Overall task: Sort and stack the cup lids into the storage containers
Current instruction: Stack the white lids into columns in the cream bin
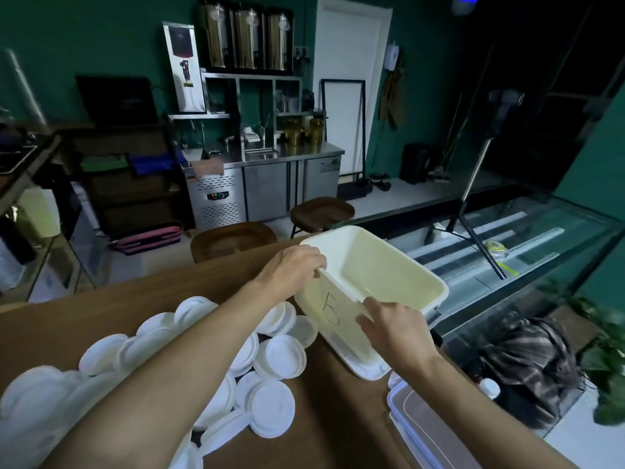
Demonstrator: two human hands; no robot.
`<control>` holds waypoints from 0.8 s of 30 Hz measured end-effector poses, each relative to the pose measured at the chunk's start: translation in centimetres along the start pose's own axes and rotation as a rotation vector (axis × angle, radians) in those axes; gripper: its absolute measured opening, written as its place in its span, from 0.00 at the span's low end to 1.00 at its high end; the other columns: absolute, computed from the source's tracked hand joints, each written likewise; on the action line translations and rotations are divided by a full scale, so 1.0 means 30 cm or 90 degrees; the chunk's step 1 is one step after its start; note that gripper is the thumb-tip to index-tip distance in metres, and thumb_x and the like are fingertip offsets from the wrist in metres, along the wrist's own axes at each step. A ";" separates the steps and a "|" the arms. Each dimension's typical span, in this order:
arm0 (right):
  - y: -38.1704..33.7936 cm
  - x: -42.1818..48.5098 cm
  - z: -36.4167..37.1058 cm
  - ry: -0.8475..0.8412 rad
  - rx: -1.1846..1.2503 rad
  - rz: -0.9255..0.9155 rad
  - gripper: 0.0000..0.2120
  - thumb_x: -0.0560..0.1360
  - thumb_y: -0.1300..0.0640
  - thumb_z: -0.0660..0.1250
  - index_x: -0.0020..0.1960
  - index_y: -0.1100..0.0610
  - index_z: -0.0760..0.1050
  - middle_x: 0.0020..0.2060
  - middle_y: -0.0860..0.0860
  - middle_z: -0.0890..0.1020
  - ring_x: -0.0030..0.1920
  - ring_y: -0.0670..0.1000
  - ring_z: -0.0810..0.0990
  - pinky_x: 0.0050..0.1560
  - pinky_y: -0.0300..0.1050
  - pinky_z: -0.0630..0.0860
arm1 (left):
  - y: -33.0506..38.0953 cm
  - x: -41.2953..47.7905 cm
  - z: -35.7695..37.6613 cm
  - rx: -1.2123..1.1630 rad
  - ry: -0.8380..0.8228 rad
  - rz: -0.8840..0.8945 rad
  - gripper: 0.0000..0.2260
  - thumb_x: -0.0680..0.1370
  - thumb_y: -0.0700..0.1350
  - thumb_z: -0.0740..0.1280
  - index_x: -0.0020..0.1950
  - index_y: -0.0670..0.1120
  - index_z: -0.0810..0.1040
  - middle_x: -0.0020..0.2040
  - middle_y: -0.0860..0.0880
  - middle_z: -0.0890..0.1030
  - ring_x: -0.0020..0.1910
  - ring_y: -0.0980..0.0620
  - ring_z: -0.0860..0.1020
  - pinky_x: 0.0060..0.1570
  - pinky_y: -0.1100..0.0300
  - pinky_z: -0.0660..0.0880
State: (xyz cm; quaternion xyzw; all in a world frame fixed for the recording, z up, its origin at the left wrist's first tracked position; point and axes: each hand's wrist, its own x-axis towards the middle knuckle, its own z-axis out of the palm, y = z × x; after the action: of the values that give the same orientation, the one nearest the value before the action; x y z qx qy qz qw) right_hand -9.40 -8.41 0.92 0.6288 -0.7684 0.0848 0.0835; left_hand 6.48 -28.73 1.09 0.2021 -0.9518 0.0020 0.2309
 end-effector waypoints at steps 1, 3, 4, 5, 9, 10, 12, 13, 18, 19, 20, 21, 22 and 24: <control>0.010 -0.013 -0.015 0.022 0.015 -0.006 0.12 0.83 0.47 0.62 0.53 0.56 0.74 0.42 0.51 0.84 0.41 0.59 0.82 0.37 0.47 0.73 | 0.009 -0.003 -0.021 0.000 0.014 0.011 0.09 0.71 0.32 0.73 0.47 0.44 0.85 0.44 0.47 0.83 0.46 0.45 0.81 0.46 0.48 0.80; 0.035 -0.037 -0.055 0.077 0.015 -0.031 0.10 0.81 0.48 0.67 0.49 0.56 0.75 0.37 0.51 0.83 0.36 0.59 0.81 0.33 0.47 0.71 | 0.031 -0.006 -0.078 0.003 0.034 0.037 0.08 0.72 0.33 0.74 0.47 0.44 0.84 0.44 0.48 0.83 0.45 0.45 0.80 0.44 0.48 0.81; 0.048 -0.048 -0.078 0.107 0.003 -0.051 0.10 0.79 0.49 0.70 0.47 0.56 0.74 0.34 0.50 0.82 0.32 0.59 0.80 0.31 0.46 0.69 | 0.049 -0.008 -0.115 0.007 0.044 0.046 0.08 0.73 0.33 0.74 0.48 0.44 0.84 0.45 0.48 0.83 0.46 0.46 0.80 0.44 0.48 0.81; 0.058 -0.056 -0.105 0.134 -0.007 -0.071 0.11 0.77 0.50 0.73 0.45 0.55 0.74 0.31 0.50 0.80 0.29 0.58 0.78 0.29 0.45 0.66 | 0.070 -0.012 -0.157 0.008 0.054 0.050 0.07 0.74 0.34 0.74 0.48 0.44 0.84 0.46 0.48 0.82 0.46 0.46 0.80 0.44 0.47 0.80; 0.092 -0.089 -0.214 0.213 -0.001 -0.138 0.12 0.73 0.51 0.77 0.50 0.54 0.76 0.30 0.50 0.81 0.28 0.59 0.79 0.27 0.44 0.65 | 0.173 -0.078 -0.328 0.027 0.084 0.053 0.06 0.76 0.37 0.74 0.51 0.44 0.83 0.48 0.48 0.80 0.49 0.47 0.79 0.47 0.48 0.79; 0.099 -0.100 -0.235 0.231 0.007 -0.160 0.13 0.73 0.50 0.76 0.51 0.54 0.76 0.31 0.50 0.81 0.29 0.59 0.79 0.28 0.44 0.65 | 0.203 -0.111 -0.366 0.037 0.083 0.052 0.06 0.76 0.37 0.75 0.52 0.43 0.83 0.48 0.48 0.81 0.49 0.47 0.79 0.48 0.48 0.79; 0.103 -0.125 -0.261 0.256 0.023 -0.207 0.13 0.73 0.49 0.76 0.51 0.53 0.75 0.32 0.50 0.81 0.30 0.59 0.80 0.29 0.44 0.65 | 0.266 -0.189 -0.428 0.059 0.078 0.049 0.07 0.75 0.37 0.76 0.52 0.43 0.83 0.48 0.47 0.81 0.48 0.46 0.80 0.47 0.48 0.80; 0.101 -0.138 -0.270 0.261 0.034 -0.234 0.14 0.73 0.49 0.76 0.50 0.54 0.75 0.32 0.50 0.81 0.30 0.59 0.80 0.29 0.44 0.65 | 0.300 -0.230 -0.455 0.073 0.078 0.041 0.08 0.75 0.38 0.77 0.52 0.42 0.84 0.47 0.46 0.82 0.47 0.45 0.80 0.46 0.49 0.80; 0.074 -0.218 -0.282 0.252 0.123 -0.370 0.13 0.72 0.49 0.76 0.49 0.52 0.75 0.38 0.47 0.83 0.33 0.57 0.80 0.30 0.43 0.67 | 0.498 -0.462 -0.550 0.132 0.057 -0.054 0.08 0.76 0.40 0.76 0.54 0.44 0.83 0.49 0.47 0.82 0.48 0.46 0.81 0.44 0.49 0.80; 0.070 -0.239 -0.283 0.243 0.145 -0.398 0.13 0.72 0.48 0.75 0.48 0.52 0.75 0.38 0.47 0.82 0.34 0.57 0.80 0.30 0.44 0.68 | 0.546 -0.513 -0.564 0.135 0.053 -0.076 0.08 0.76 0.40 0.76 0.54 0.45 0.83 0.49 0.48 0.81 0.48 0.47 0.80 0.43 0.49 0.79; 0.067 -0.262 -0.284 0.234 0.166 -0.426 0.12 0.72 0.48 0.75 0.48 0.52 0.75 0.37 0.47 0.82 0.34 0.56 0.79 0.31 0.44 0.69 | 0.596 -0.565 -0.580 0.136 0.043 -0.098 0.07 0.77 0.40 0.76 0.54 0.46 0.83 0.49 0.49 0.81 0.47 0.48 0.80 0.42 0.50 0.79; 0.062 -0.287 -0.286 0.224 0.189 -0.454 0.12 0.73 0.47 0.74 0.48 0.52 0.75 0.37 0.47 0.81 0.34 0.56 0.78 0.32 0.44 0.70 | 0.651 -0.610 -0.596 0.139 0.037 -0.117 0.06 0.77 0.40 0.75 0.53 0.46 0.83 0.48 0.51 0.81 0.47 0.50 0.79 0.41 0.51 0.78; 0.058 -0.313 -0.287 0.210 0.211 -0.483 0.12 0.73 0.47 0.74 0.48 0.52 0.75 0.37 0.47 0.81 0.34 0.55 0.77 0.33 0.44 0.70 | 0.707 -0.650 -0.612 0.143 0.030 -0.143 0.06 0.77 0.40 0.75 0.51 0.47 0.83 0.47 0.52 0.81 0.46 0.52 0.79 0.40 0.53 0.77; 0.046 -0.364 -0.285 0.173 0.251 -0.540 0.12 0.74 0.47 0.74 0.49 0.51 0.75 0.37 0.46 0.79 0.34 0.54 0.76 0.35 0.43 0.68 | 0.816 -0.722 -0.637 0.149 0.012 -0.195 0.04 0.76 0.41 0.75 0.49 0.48 0.83 0.45 0.55 0.81 0.44 0.55 0.78 0.41 0.59 0.75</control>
State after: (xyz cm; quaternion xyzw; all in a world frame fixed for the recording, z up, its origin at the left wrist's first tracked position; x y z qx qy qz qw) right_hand -8.43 4.28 6.61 0.8735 -0.3959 0.2689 0.0898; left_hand 23.00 3.92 10.80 0.3703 -0.9008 0.0796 0.2124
